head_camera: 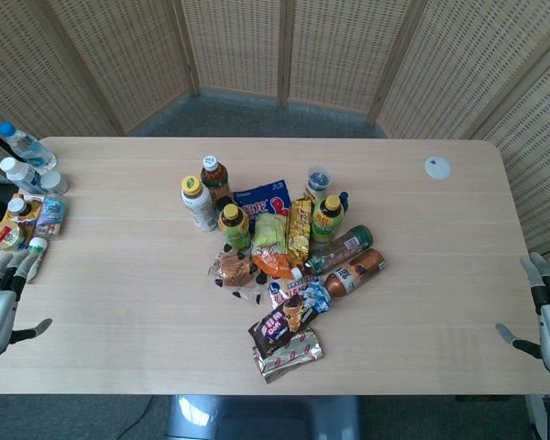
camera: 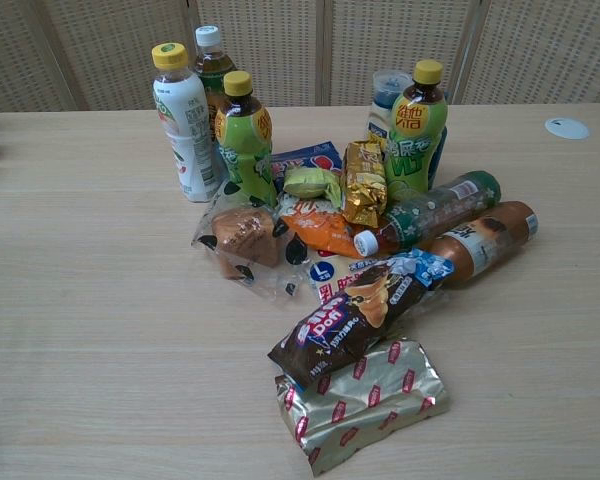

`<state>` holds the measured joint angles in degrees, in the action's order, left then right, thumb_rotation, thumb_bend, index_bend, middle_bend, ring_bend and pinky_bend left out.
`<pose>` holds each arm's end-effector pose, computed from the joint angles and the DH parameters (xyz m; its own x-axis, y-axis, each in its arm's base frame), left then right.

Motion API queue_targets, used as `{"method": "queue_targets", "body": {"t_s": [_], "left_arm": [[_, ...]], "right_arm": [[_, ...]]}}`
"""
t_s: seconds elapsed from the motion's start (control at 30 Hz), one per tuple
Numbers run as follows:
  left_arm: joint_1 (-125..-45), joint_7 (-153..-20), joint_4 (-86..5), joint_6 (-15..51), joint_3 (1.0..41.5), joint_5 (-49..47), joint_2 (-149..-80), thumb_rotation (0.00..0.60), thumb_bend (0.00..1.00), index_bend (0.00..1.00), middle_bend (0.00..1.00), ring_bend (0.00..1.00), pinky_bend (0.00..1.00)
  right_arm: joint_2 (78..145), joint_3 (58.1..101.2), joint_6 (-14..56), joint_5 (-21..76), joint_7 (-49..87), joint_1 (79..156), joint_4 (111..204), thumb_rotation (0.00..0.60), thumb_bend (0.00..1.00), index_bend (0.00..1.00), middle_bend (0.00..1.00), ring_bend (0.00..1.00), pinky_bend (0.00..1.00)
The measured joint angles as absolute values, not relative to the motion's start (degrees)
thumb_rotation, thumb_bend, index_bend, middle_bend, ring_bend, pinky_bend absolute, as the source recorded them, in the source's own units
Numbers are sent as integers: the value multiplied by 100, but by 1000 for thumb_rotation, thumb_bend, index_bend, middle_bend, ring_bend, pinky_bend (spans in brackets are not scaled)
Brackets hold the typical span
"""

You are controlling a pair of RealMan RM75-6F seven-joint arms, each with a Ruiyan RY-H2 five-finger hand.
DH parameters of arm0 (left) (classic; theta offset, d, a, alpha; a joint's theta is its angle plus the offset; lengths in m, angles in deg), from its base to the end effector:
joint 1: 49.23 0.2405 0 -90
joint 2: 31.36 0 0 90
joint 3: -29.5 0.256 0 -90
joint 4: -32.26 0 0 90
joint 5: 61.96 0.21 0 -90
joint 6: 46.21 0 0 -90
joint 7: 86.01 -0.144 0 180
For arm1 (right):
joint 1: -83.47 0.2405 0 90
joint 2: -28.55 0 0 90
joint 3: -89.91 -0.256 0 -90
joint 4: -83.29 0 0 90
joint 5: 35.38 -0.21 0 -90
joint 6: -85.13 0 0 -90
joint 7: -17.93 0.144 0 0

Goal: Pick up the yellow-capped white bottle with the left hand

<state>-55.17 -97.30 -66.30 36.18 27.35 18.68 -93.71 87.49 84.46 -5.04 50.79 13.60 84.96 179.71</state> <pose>-0.3039 0.1818 0.1552 0.4931 0.0722 0.8670 0.8667 0.0461 -0.4967 -0.3035 -0.1709 0.1986 0.4796 0.1053 0.8712 -0.8774 0.0403 0.4781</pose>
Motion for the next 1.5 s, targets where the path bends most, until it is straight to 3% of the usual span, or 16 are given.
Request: {"method": "queue_targets", "body": {"t_s": [0.33,0.57,0.73,1.0,1.5], "left_arm": [[-5631,-9323,-6543,3276,2829,1984,-9422,600,0,0,0,0,0],[-6057,-7593,-5927,2593,2746,2097,-9803,600,0,0,0,0,0],[-6490,-6517,-4862,2350,2493,2219,-10653,600,0,0,0,0,0],[-7077,-5982,-3411,2448,1938,2163,-12014,600,0,0,0,0,0],[-7920,-6208,-2770,1945,1174,1223,-13198,600,0,0,0,0,0]], "right_arm": [[8751,8431,-534,5114,1386,8501,17975,586,0,0,0,0,0],[8746,8407,-460,5017,1464,8523,17970,582,0,0,0,0,0],[8717,8373,-420,4907,1601,8520,17928,588,0,0,0,0,0],[8699,8367,-357,4866,1701,8529,17909,587,0,0,0,0,0],[8749,8393,-217,4822,1709,8580,17857,587,0,0,0,0,0]]}}
